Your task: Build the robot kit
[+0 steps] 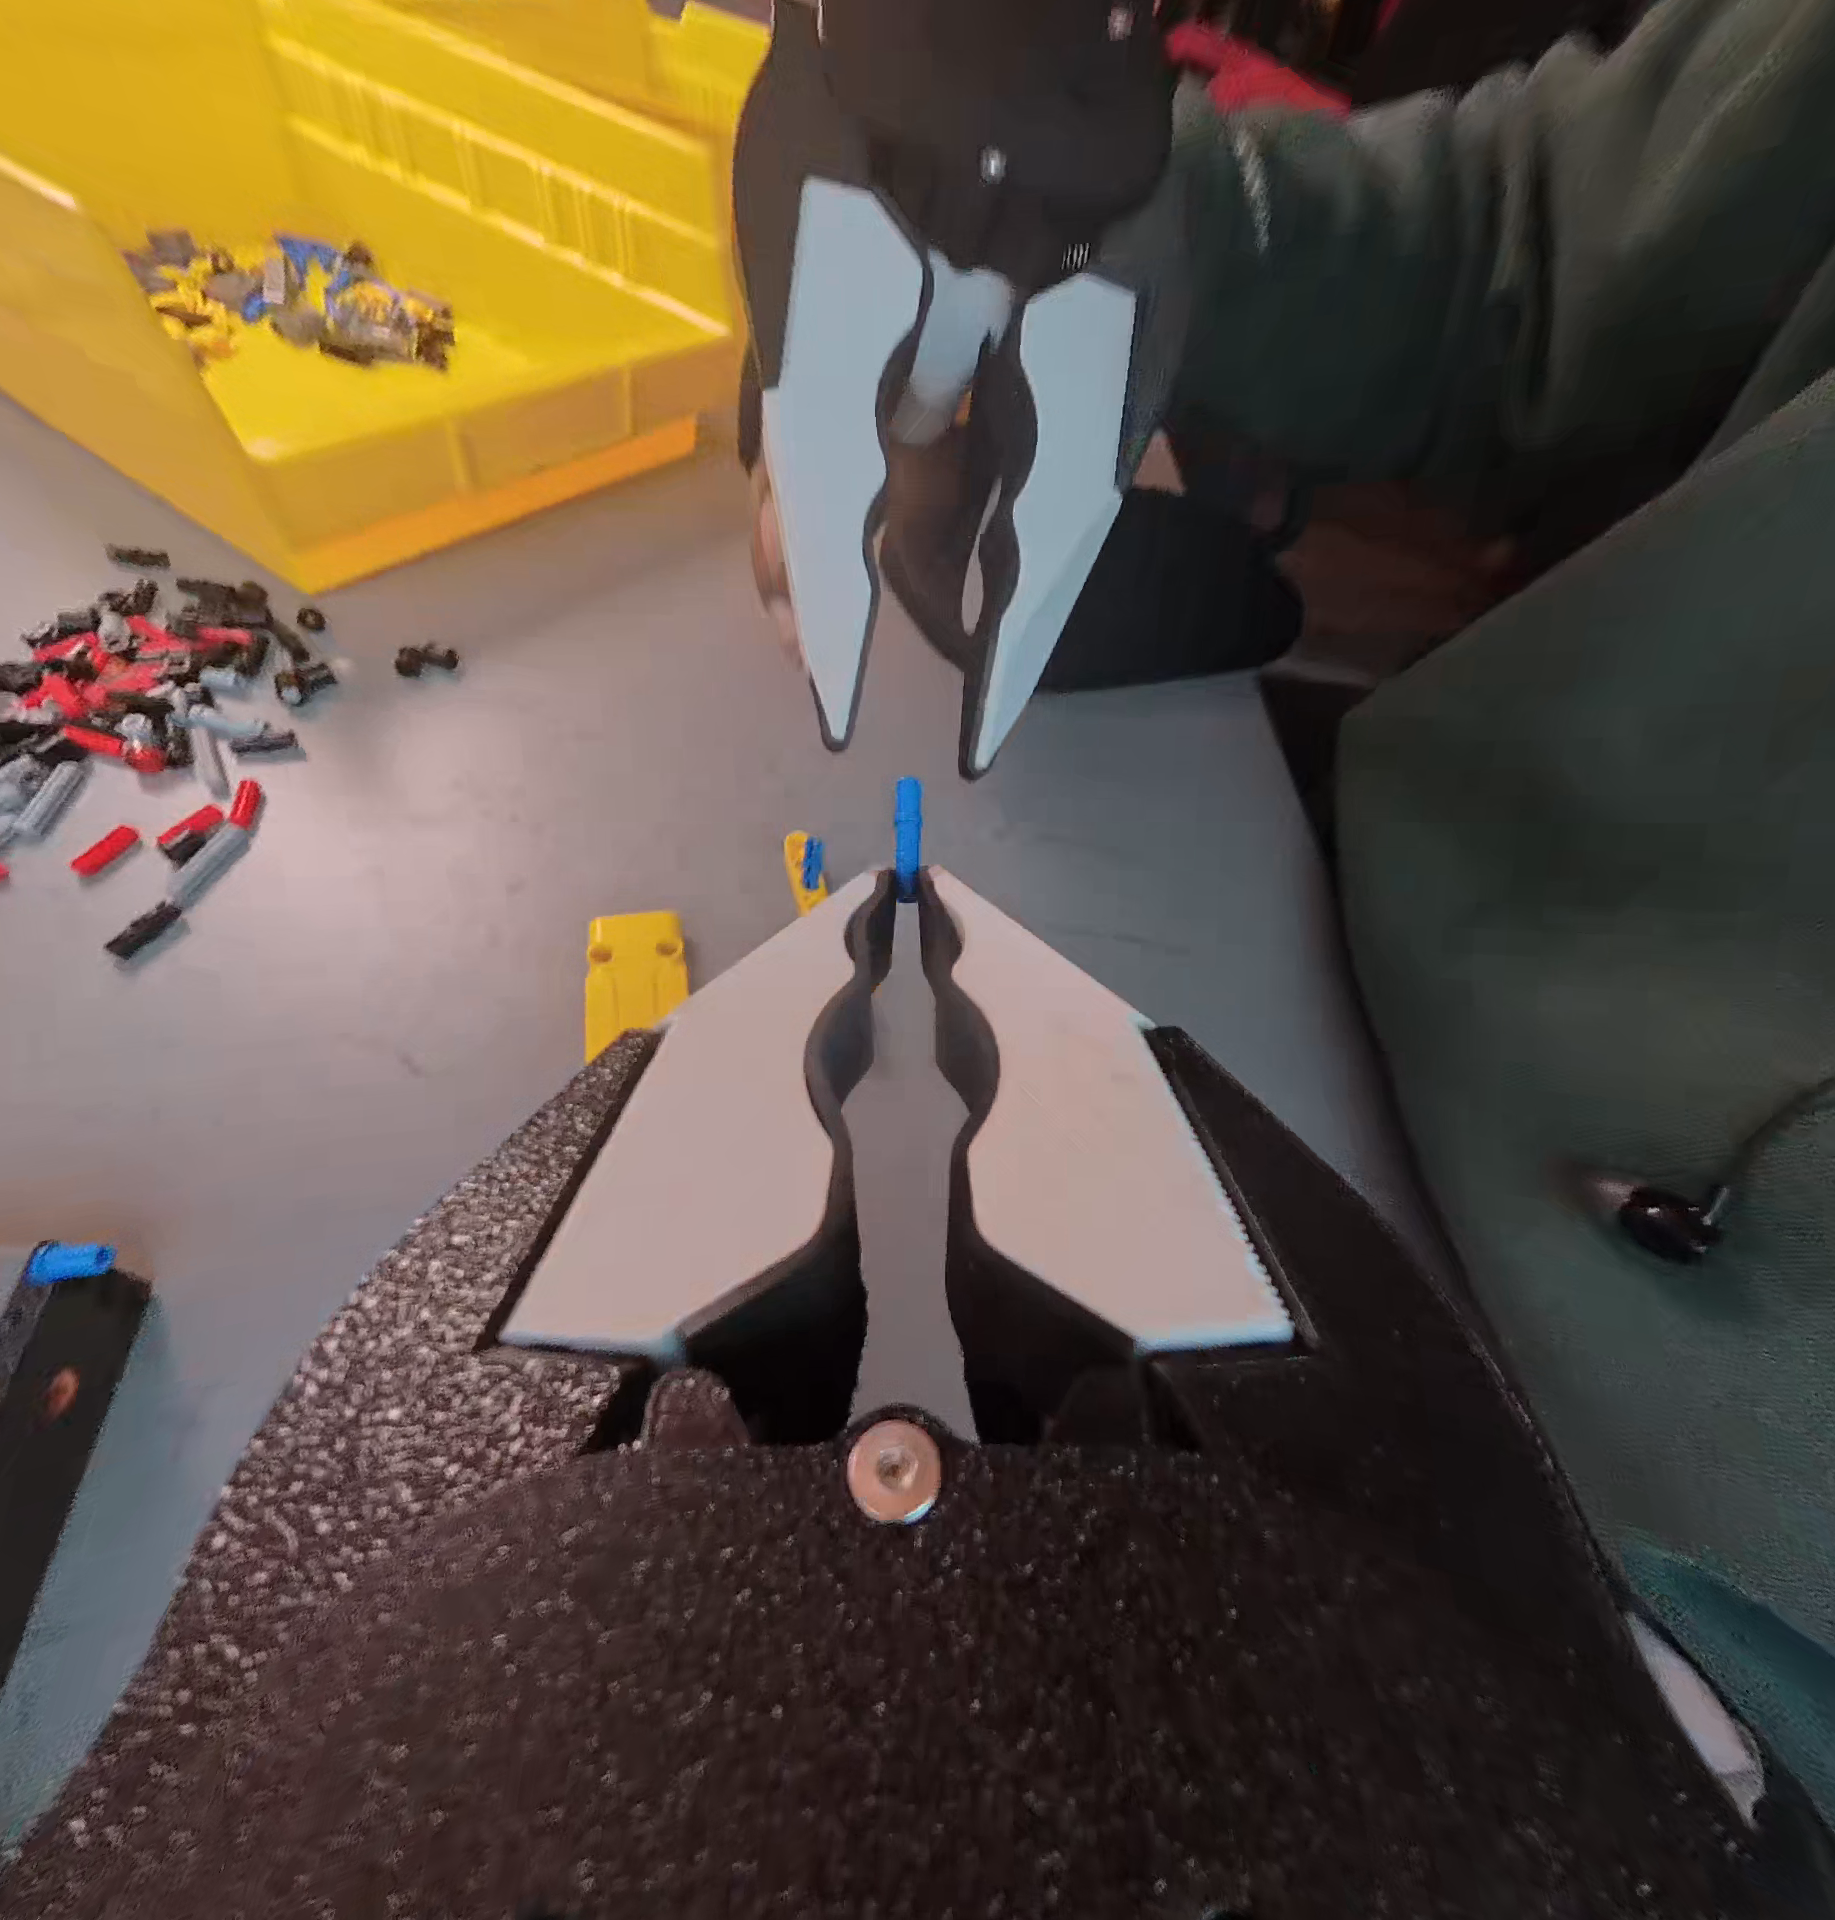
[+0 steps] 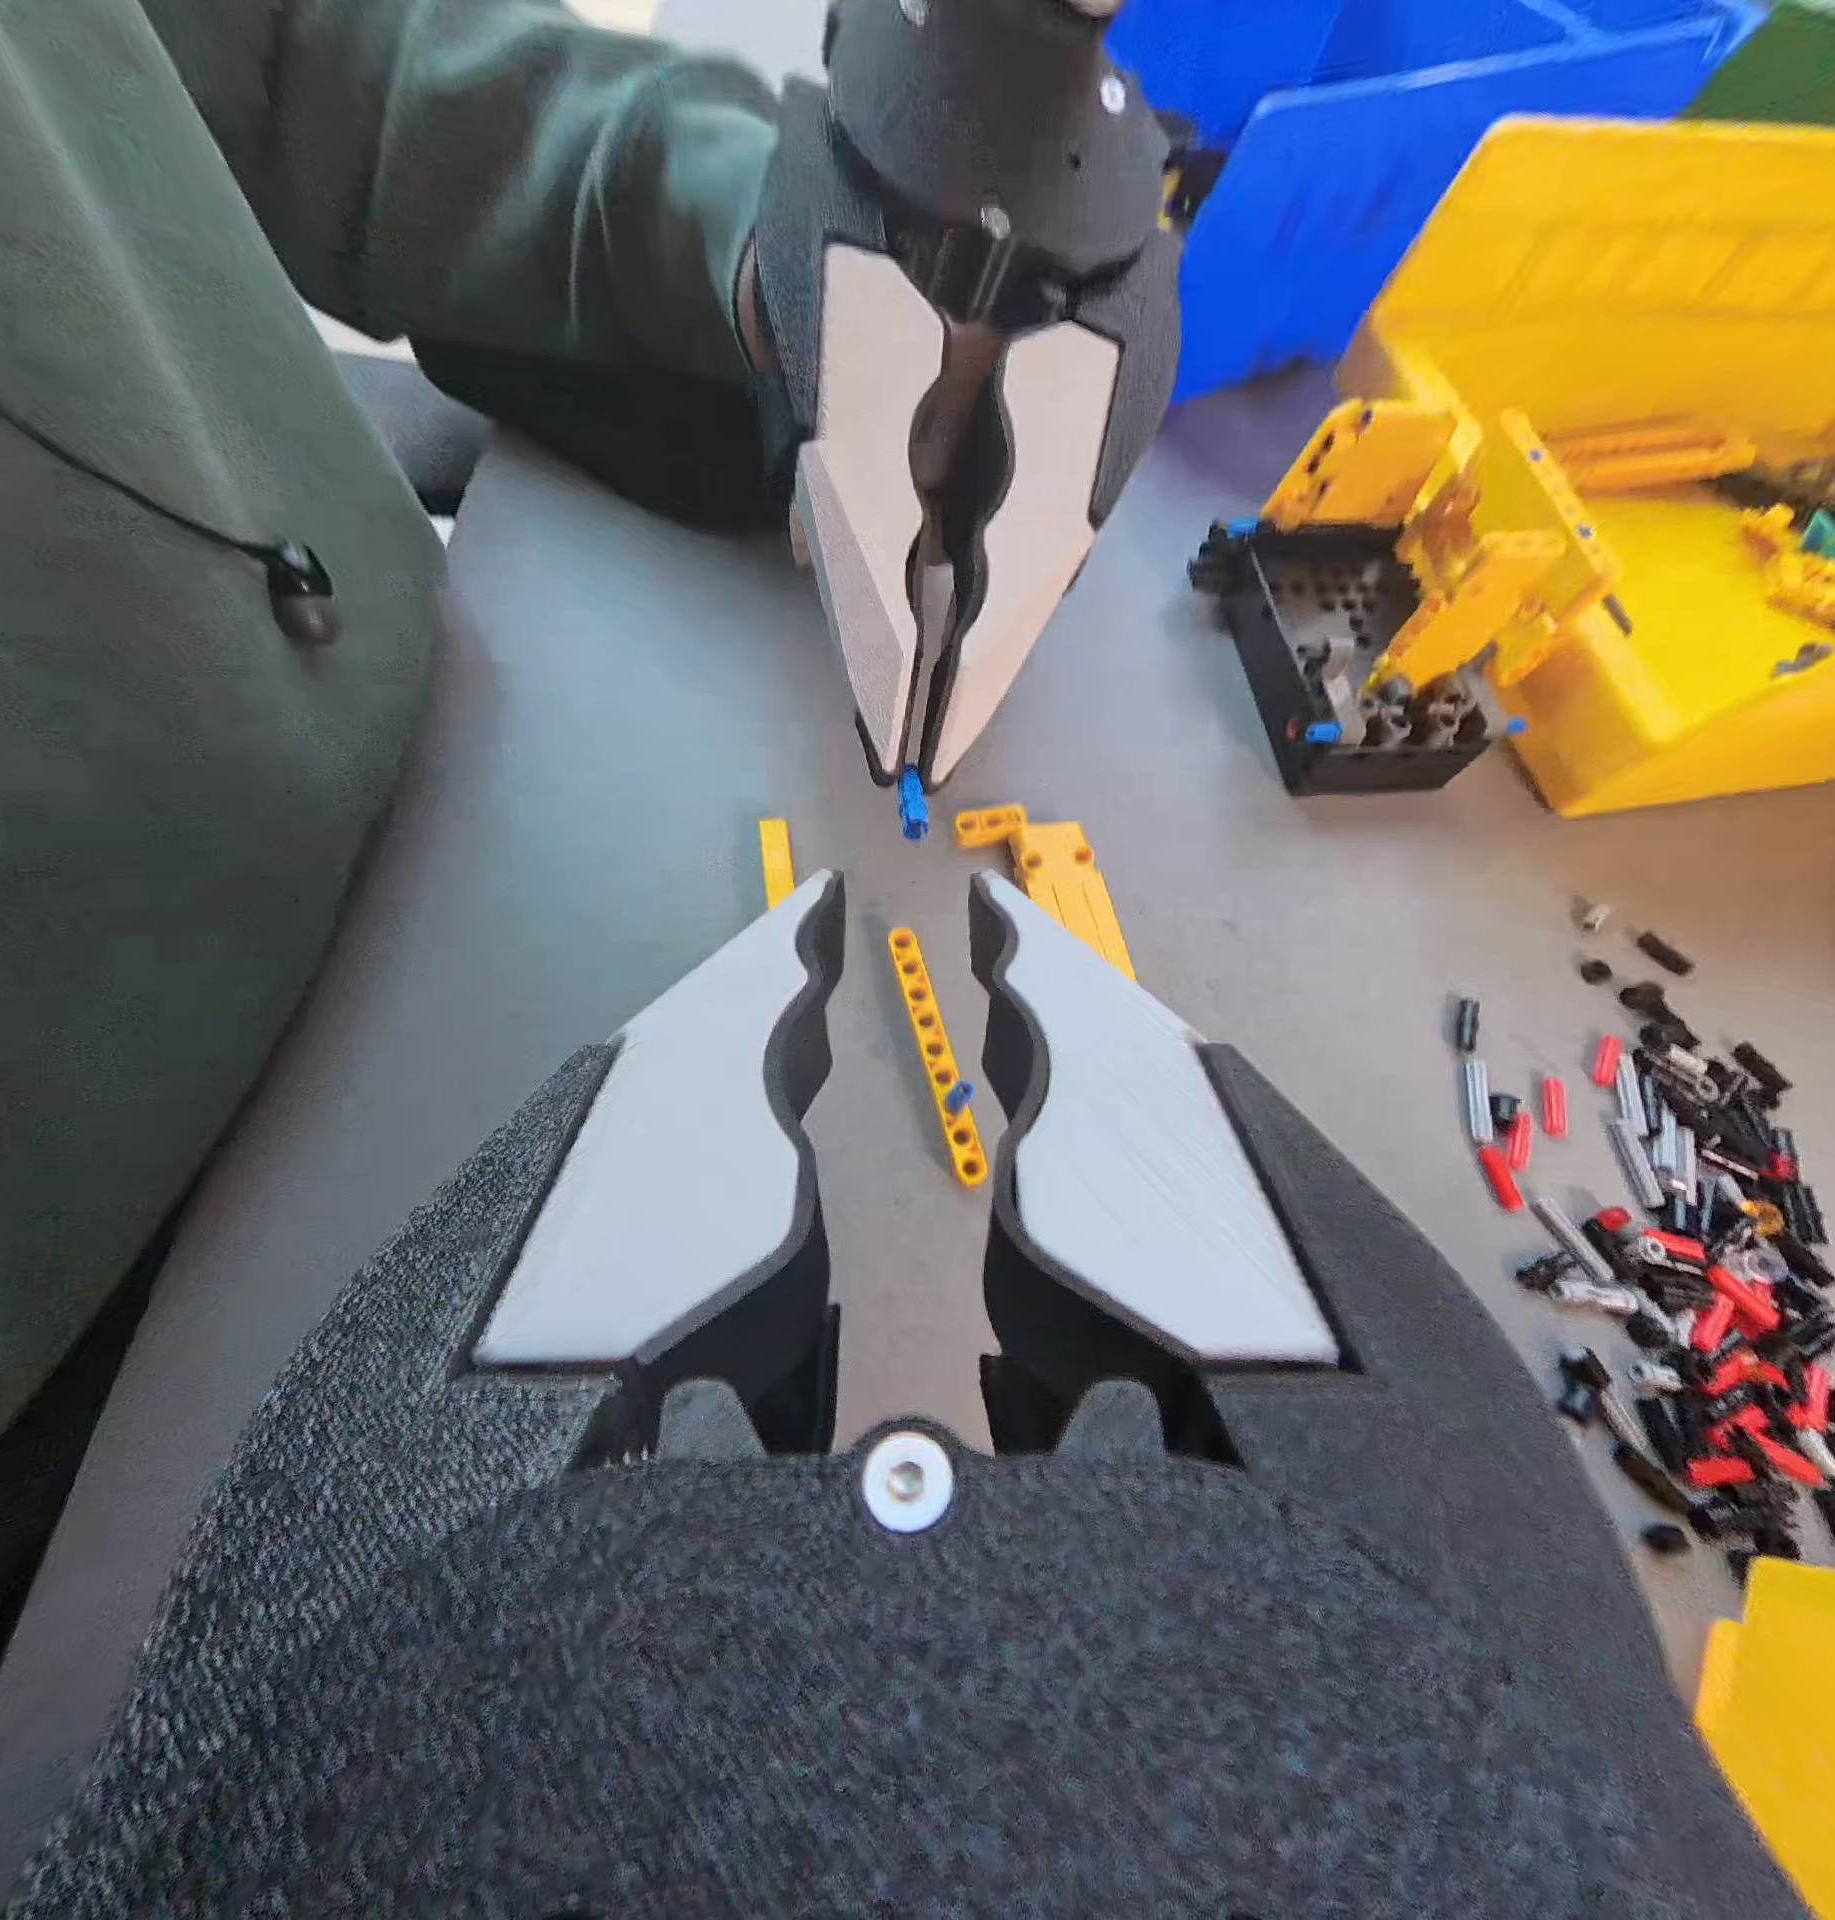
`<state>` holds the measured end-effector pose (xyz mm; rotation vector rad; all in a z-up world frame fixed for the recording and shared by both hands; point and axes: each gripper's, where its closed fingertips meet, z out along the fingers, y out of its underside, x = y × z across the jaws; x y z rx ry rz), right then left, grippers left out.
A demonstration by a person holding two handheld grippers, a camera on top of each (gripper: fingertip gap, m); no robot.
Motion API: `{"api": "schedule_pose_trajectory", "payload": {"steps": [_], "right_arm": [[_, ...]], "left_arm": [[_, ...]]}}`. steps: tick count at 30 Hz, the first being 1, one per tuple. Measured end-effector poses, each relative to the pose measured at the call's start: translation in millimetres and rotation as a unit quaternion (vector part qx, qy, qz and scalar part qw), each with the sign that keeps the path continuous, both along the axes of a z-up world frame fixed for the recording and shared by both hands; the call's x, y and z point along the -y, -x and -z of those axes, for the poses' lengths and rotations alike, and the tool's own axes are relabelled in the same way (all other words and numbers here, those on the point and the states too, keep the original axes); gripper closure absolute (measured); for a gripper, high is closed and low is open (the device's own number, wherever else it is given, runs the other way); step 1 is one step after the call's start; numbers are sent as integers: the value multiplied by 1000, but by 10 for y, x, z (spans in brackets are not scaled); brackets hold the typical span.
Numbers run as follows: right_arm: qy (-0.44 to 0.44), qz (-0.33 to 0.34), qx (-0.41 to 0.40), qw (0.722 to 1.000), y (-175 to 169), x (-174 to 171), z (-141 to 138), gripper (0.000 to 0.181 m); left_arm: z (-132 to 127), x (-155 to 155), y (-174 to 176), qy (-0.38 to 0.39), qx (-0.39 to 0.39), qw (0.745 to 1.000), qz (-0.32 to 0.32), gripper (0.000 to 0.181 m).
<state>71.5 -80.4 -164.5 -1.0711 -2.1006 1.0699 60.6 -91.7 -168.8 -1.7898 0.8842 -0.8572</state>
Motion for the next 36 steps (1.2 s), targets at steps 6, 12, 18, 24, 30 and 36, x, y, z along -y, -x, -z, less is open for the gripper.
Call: {"api": "schedule_pose_trajectory", "payload": {"steps": [6, 12, 18, 24, 30, 36], "right_arm": [[20, -2, -67, 998, 78, 183, -191, 169], [9, -12, -59, 998, 79, 165, -206, 175], [10, -19, -53, 998, 98, 162, -219, 174], [5, -26, -46, 999, 114, 180, -232, 176], [-13, -23, 10, 1000, 142, 94, -152, 177], [-76, -29, 102, 991, 143, -263, -39, 177]], "left_arm": [[-190, 60, -108, -4, 65, 998, 22, 178], [-198, 71, -113, -3, 71, 997, 24, 178], [-240, 80, -93, -6, 81, 996, 25, 178], [-256, 81, -78, -8, 83, 996, 23, 178], [-157, 3, -40, 12, 65, 998, -3, 178], [286, -58, 28, 31, -78, 996, -43, 165]]}}
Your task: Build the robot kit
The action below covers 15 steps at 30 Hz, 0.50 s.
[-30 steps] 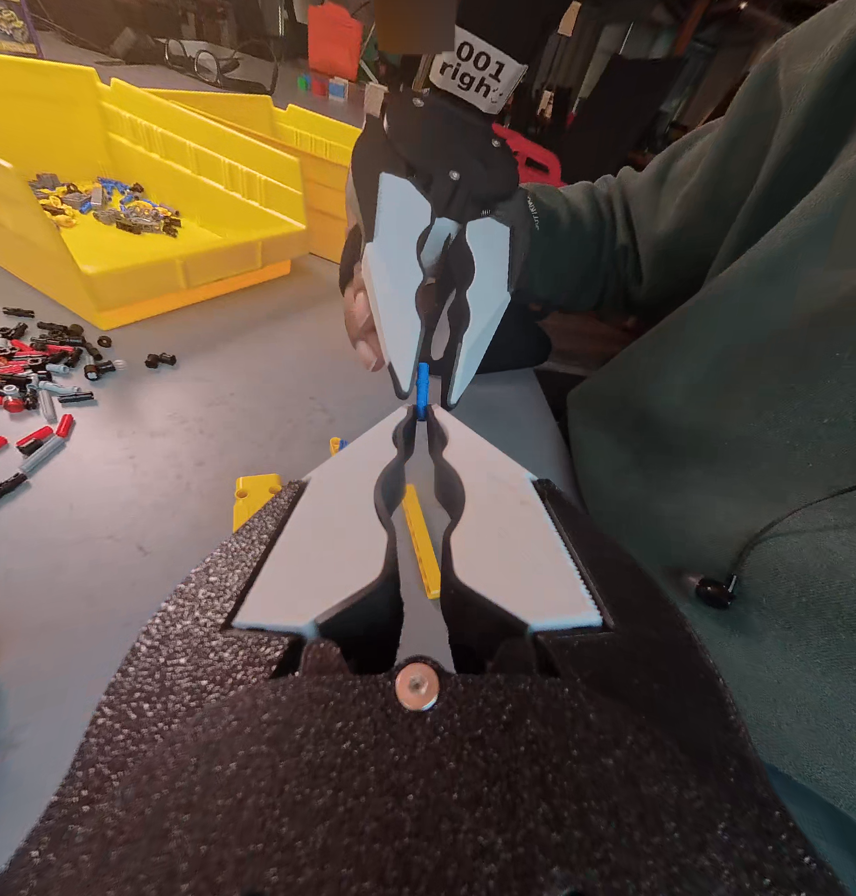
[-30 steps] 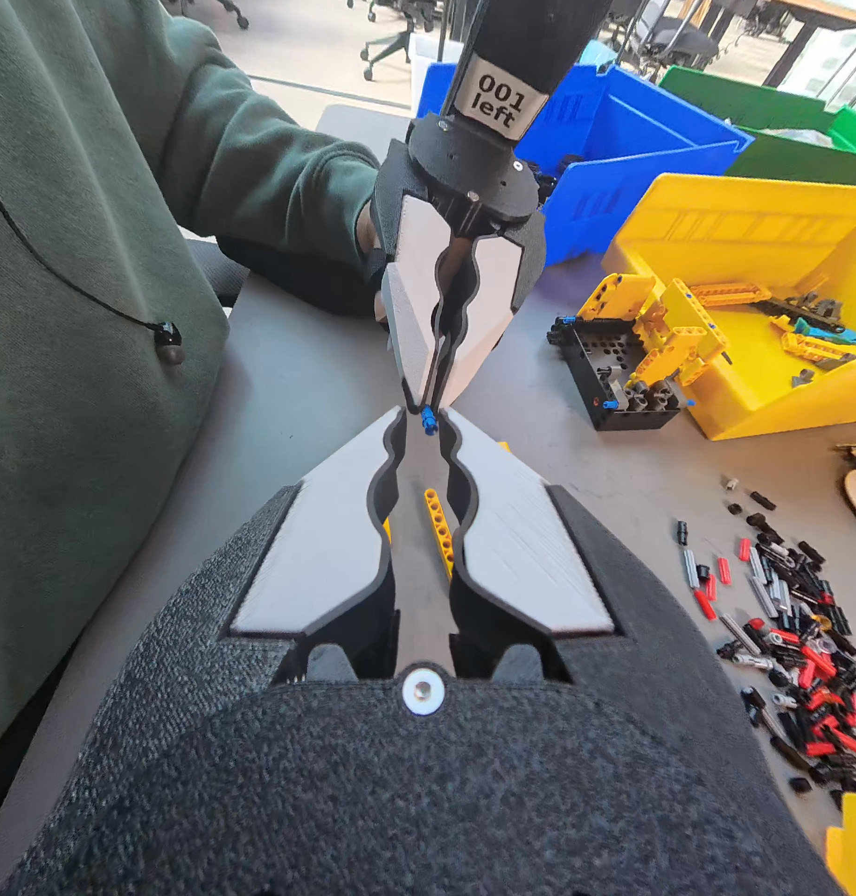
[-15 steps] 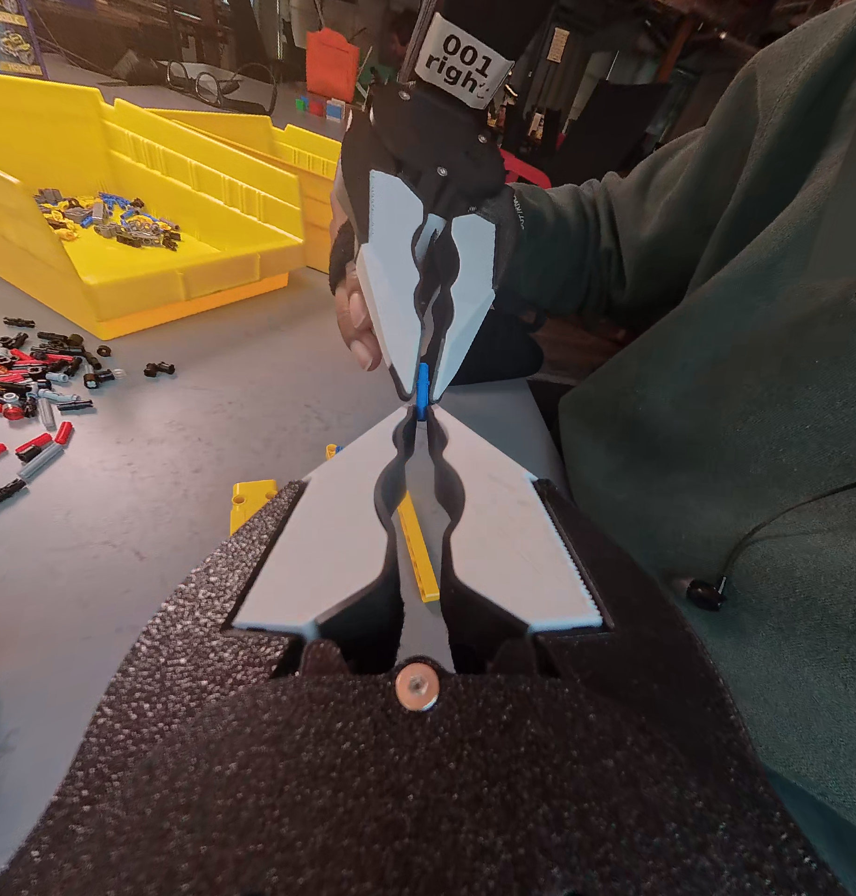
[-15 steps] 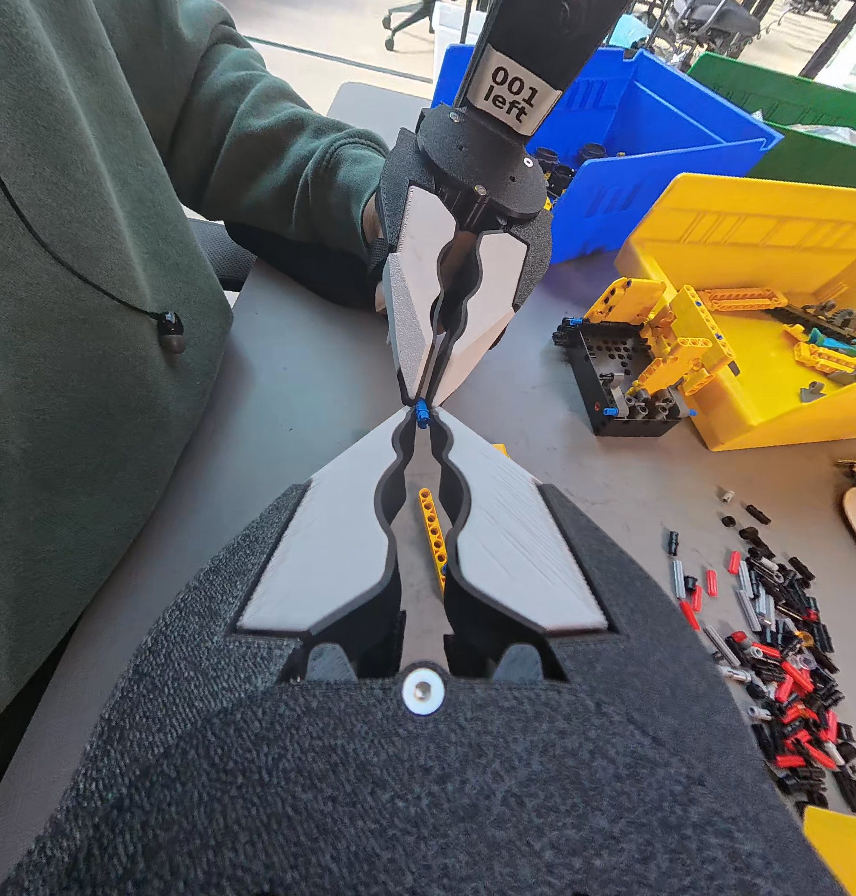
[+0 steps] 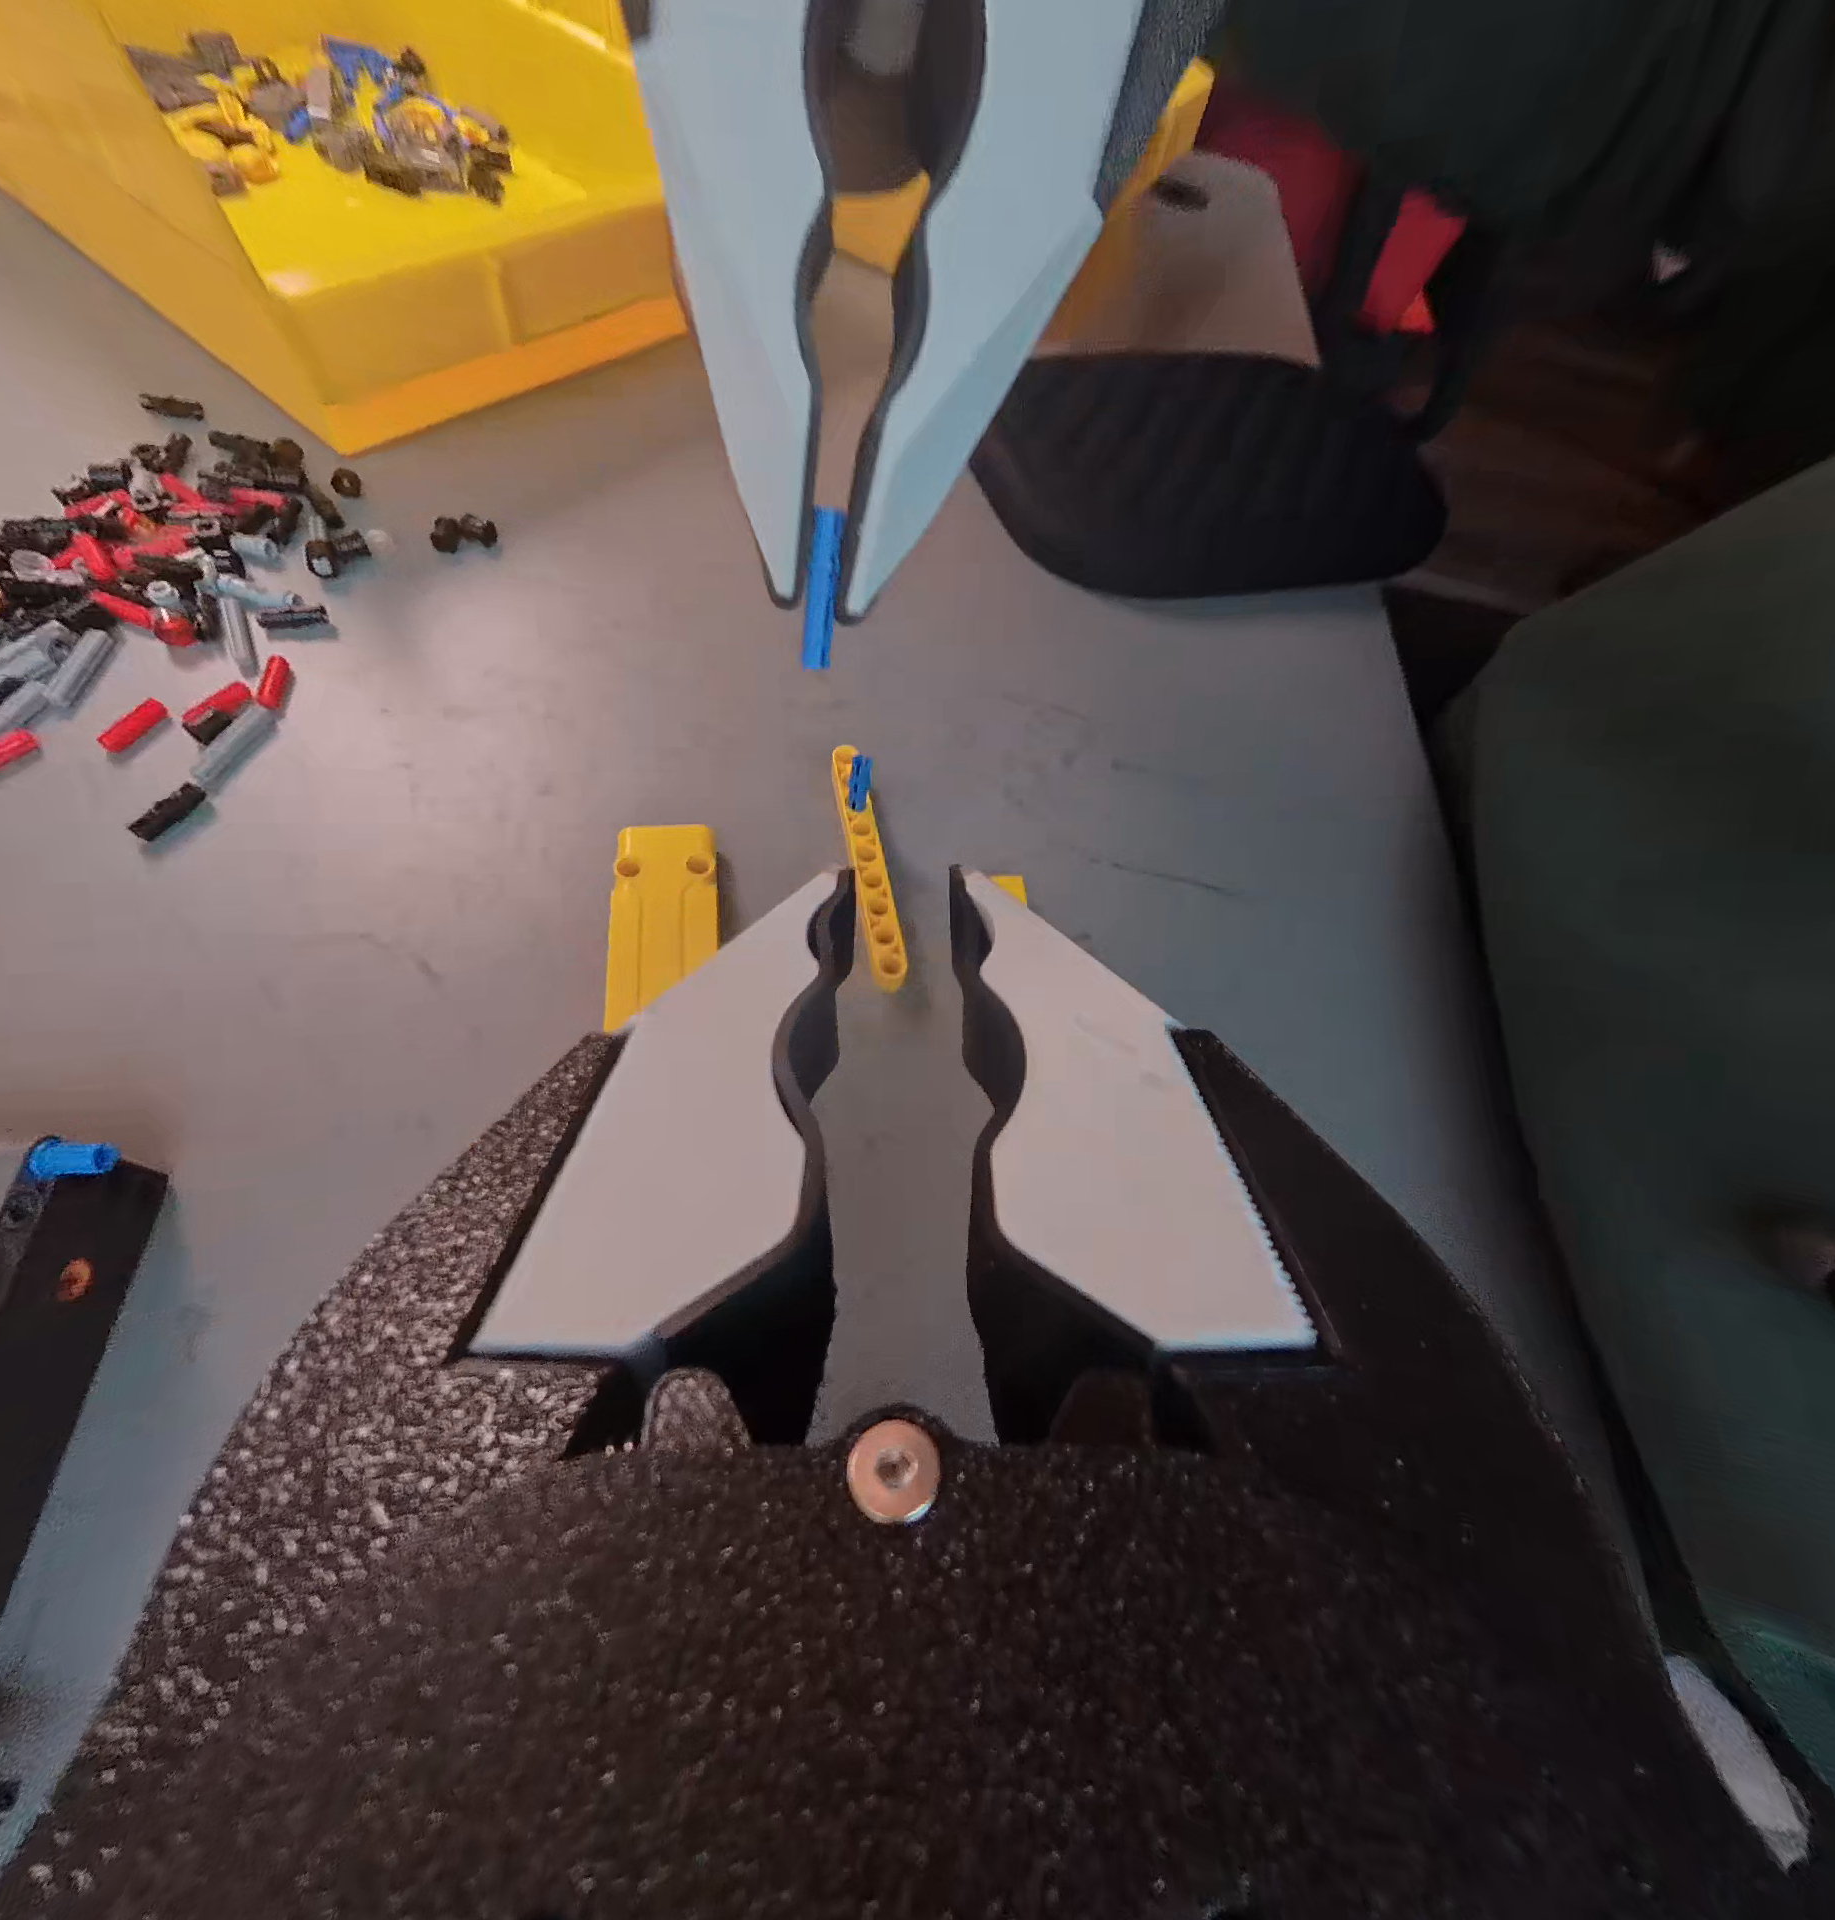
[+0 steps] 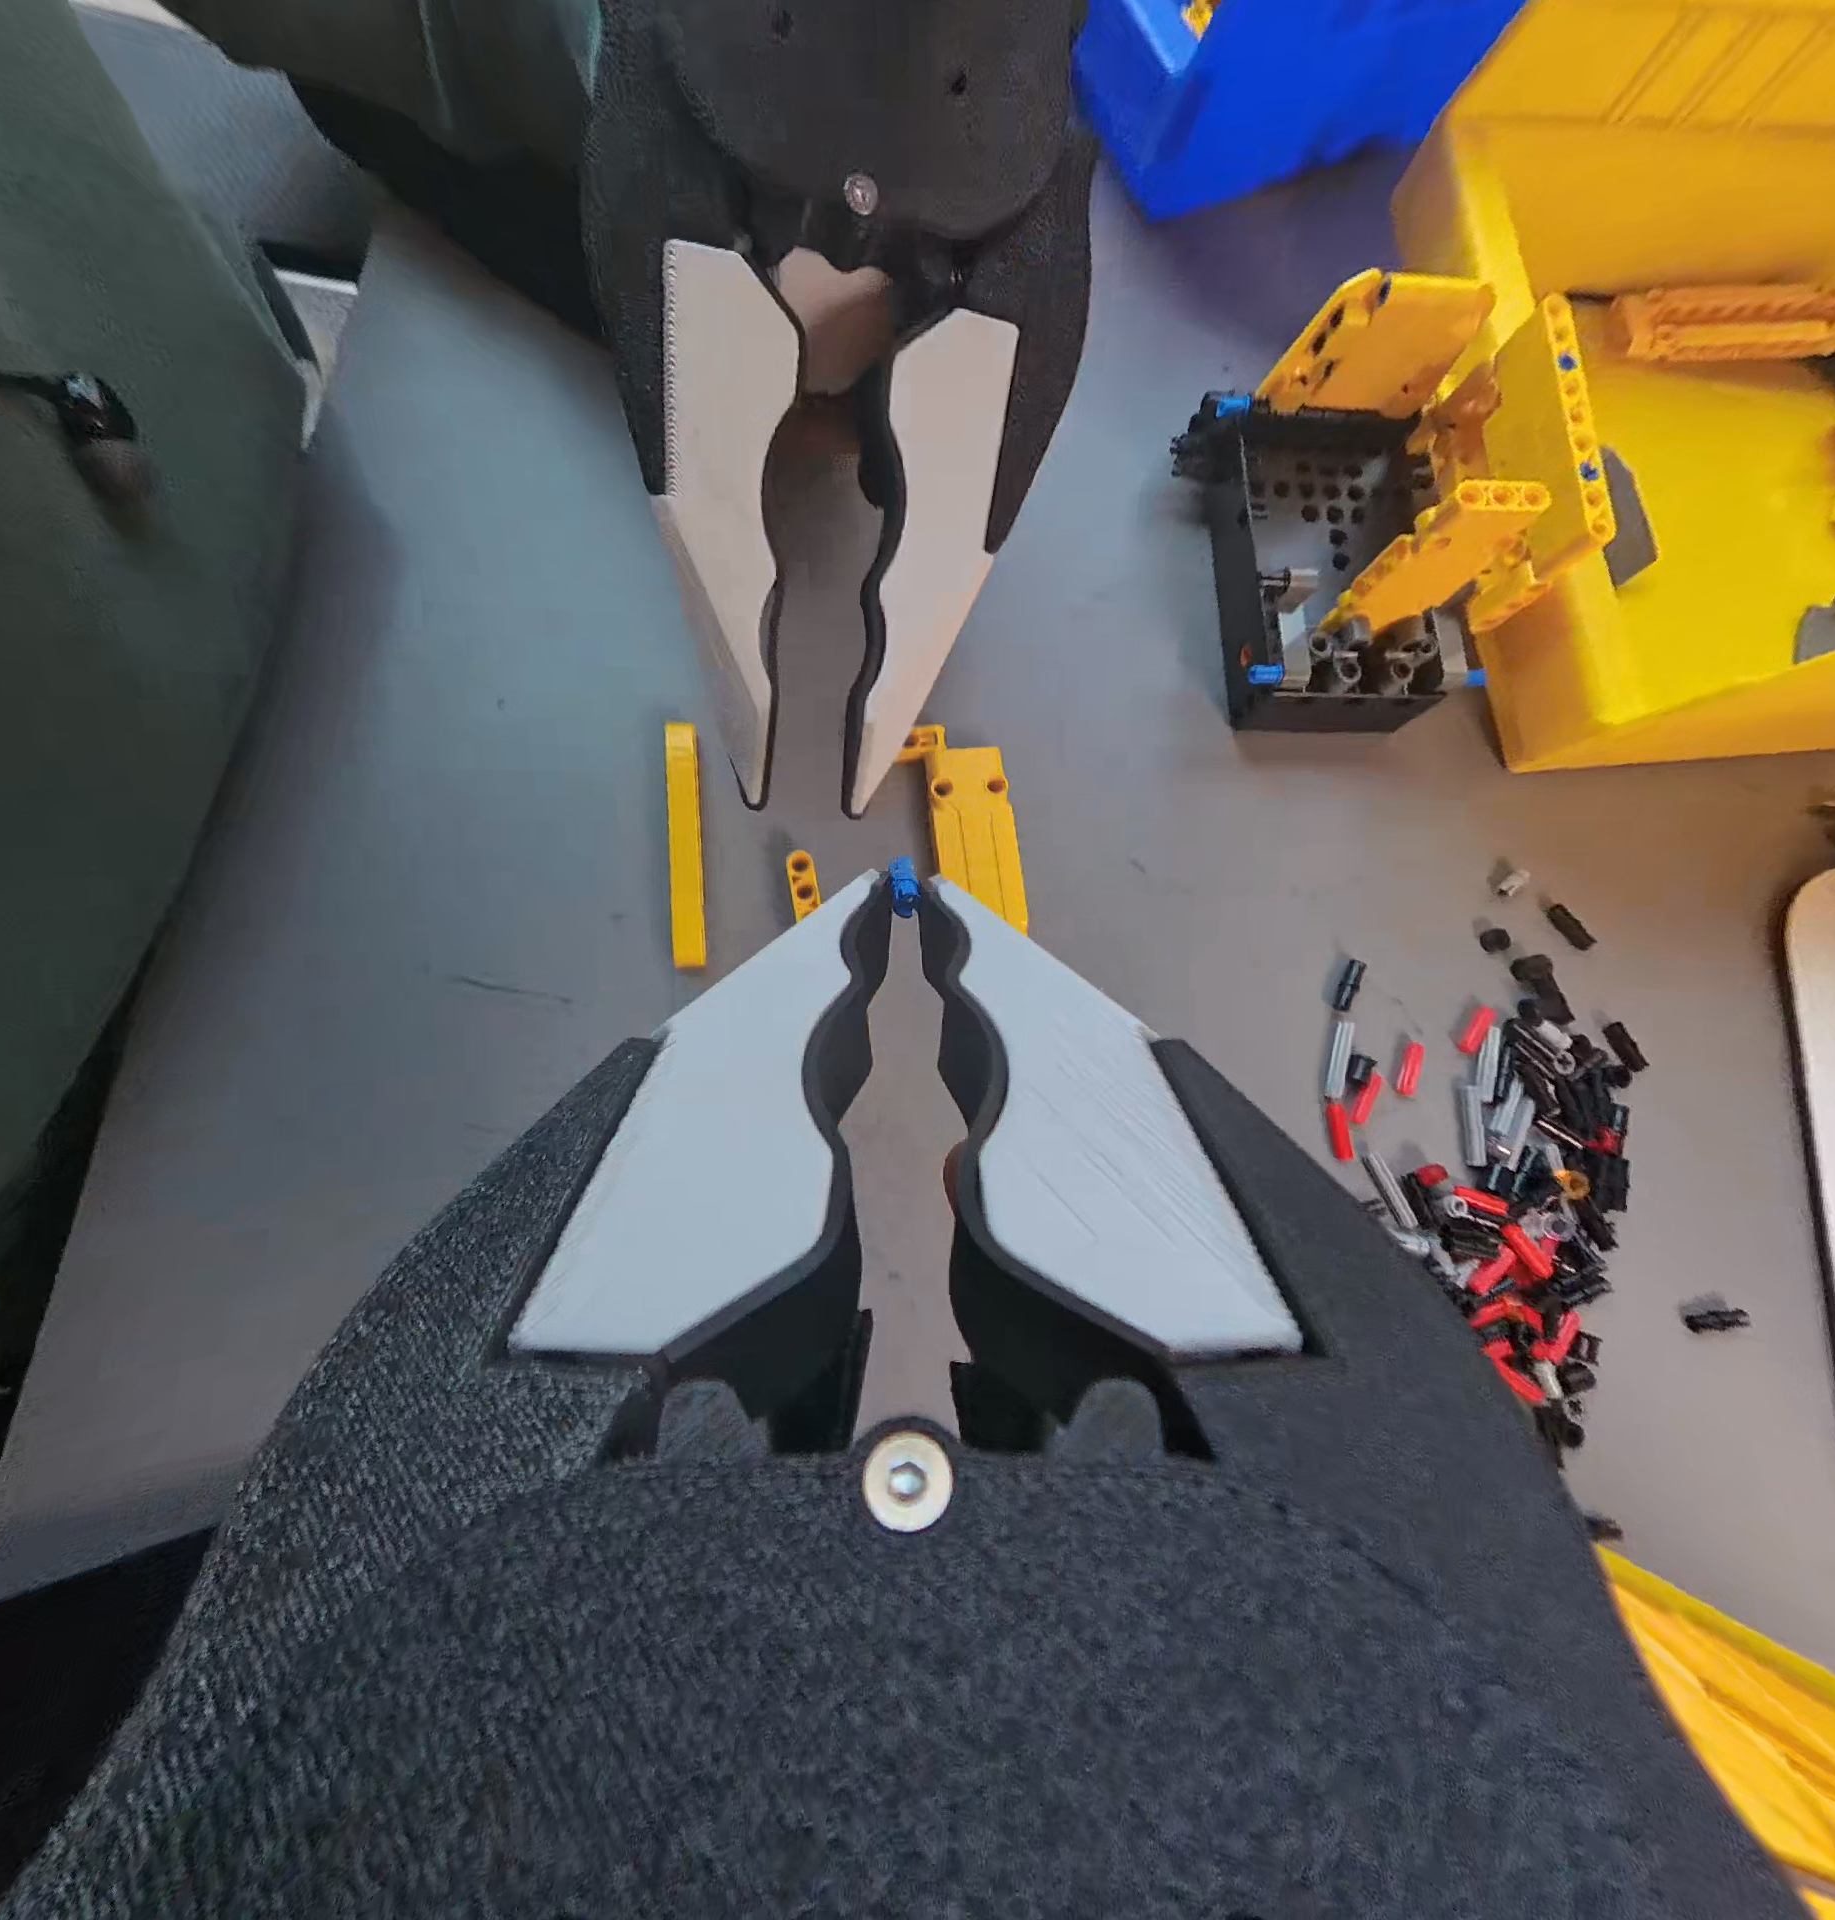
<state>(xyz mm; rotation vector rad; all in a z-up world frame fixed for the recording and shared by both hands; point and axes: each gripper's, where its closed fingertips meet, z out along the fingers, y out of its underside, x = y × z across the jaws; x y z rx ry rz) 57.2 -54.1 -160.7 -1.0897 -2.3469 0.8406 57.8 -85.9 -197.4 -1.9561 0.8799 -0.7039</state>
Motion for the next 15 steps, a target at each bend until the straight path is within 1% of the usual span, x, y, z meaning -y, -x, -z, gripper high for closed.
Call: {"api": "schedule_pose_trajectory", "payload": {"steps": [4, 8, 12, 15], "right_arm": [[-36, -31, 69, 996, -63, 19, 190, 177], [-68, -52, 105, 991, -81, 102, 394, 177], [-85, -65, 121, 987, -90, 179, 524, 177], [-99, -70, 130, 984, -78, 194, 585, 177]], "left_arm": [[231, 21, -29, 28, -62, 998, -7, 167], [354, -8, -54, 31, -108, 993, -19, 166], [438, -18, -63, 24, -147, 989, -22, 167], [439, -29, -77, 25, -147, 989, -23, 170]]}}
